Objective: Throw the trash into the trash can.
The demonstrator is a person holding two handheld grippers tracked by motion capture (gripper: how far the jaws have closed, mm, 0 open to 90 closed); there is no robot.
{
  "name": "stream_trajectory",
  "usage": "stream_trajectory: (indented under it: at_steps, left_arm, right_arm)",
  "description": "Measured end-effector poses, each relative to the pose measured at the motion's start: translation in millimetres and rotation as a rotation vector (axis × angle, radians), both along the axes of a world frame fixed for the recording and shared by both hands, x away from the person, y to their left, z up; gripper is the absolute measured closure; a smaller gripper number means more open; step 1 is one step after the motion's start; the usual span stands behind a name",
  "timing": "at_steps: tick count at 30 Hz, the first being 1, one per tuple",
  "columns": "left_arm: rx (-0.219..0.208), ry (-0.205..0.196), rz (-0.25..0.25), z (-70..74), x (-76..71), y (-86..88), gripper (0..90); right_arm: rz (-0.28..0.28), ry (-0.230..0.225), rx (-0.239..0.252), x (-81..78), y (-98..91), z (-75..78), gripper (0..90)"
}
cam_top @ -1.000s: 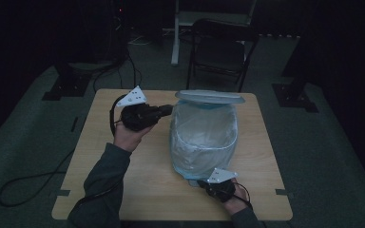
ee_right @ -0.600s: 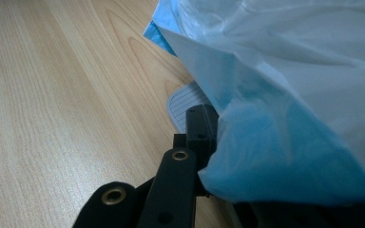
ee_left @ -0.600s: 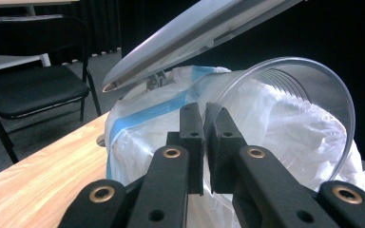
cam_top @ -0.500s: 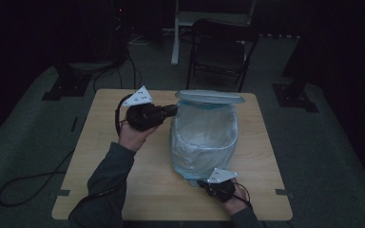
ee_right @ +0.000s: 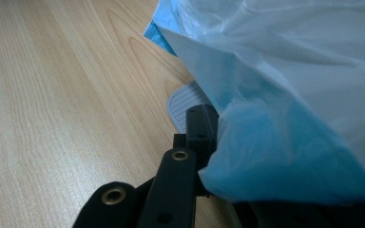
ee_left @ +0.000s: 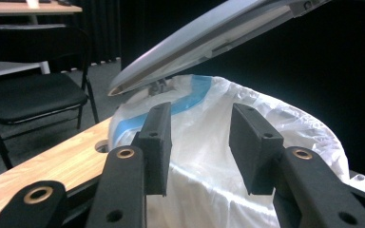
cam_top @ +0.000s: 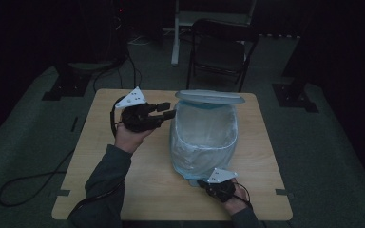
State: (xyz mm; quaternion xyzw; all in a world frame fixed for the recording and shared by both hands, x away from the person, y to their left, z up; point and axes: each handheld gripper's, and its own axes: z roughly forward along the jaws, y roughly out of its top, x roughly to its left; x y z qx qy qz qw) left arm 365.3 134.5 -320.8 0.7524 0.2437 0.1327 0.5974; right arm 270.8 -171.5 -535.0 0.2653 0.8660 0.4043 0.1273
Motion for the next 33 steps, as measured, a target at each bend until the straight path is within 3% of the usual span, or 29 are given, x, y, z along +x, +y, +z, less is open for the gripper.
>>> stream_trajectory:
  at_steps: [6,12,20,33]
  left_arm:
    - [-0.014,0.015,0.052,-7.6,-1.6,21.6,60.0]
    - [0.012,0.033,0.117,-21.6,-0.1,37.3,59.2]
    - [0.033,0.063,0.181,-42.5,1.3,51.5,58.0]
    - [0.061,0.099,0.253,-64.2,2.7,69.0,57.4]
  right_arm:
    - [0.001,-0.002,0.000,-0.2,-0.1,-0.1,90.0]
    - [0.001,-0.001,-0.001,-0.2,-0.1,-0.1,90.0]
    - [0.002,-0.003,-0.003,0.0,-0.3,-0.2,90.0]
    - [0.003,-0.003,-0.004,-0.1,-0.3,-0.1,90.0]
